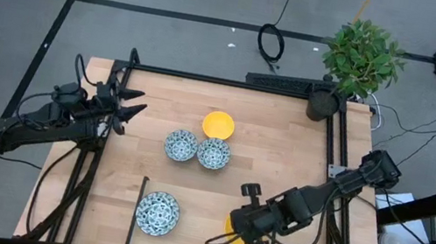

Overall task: Pick & Place Mini bowls
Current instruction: Stack the left yellow bowl on the yellow bowl on the shelf, then stack the yellow bowl on the yellow bowl on the shelf

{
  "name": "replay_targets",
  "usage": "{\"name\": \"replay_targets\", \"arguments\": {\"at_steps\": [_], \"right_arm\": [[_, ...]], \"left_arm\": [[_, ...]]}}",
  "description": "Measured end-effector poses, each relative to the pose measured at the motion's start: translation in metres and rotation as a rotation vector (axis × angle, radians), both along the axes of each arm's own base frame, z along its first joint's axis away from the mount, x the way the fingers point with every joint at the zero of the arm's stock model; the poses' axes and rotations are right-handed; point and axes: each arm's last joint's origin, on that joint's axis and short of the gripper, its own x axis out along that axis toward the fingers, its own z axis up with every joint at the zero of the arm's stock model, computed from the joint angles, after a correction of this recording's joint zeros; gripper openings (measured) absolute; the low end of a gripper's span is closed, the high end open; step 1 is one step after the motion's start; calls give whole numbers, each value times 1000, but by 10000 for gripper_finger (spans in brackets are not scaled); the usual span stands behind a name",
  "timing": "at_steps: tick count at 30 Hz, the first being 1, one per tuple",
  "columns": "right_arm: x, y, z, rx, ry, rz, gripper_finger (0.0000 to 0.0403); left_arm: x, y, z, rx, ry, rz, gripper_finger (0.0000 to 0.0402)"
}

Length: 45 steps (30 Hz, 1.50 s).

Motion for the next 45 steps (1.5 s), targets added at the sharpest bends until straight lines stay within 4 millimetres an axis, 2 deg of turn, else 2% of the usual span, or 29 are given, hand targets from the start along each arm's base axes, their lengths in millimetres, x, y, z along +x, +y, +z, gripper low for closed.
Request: {"name": "replay_targets", "arguments": {"at_steps": [15, 26, 37, 41, 45], "right_arm": [[-15, -13, 31, 88, -87, -64, 1], [-38, -26, 66, 170, -198, -80, 1], [-60, -40, 88, 208, -254, -83, 1], [-64, -42, 92, 180, -290, -109, 1], [-69, -44, 91, 70, -365, -144, 1]], "left_arm": [[0, 0, 0, 0, 0, 0, 212], [0, 0, 0, 0, 0, 0, 212], [0, 0, 0, 0, 0, 0, 212], [0, 0, 0, 0, 0, 0, 212], [0, 0, 0, 0, 0, 1, 212]]}}
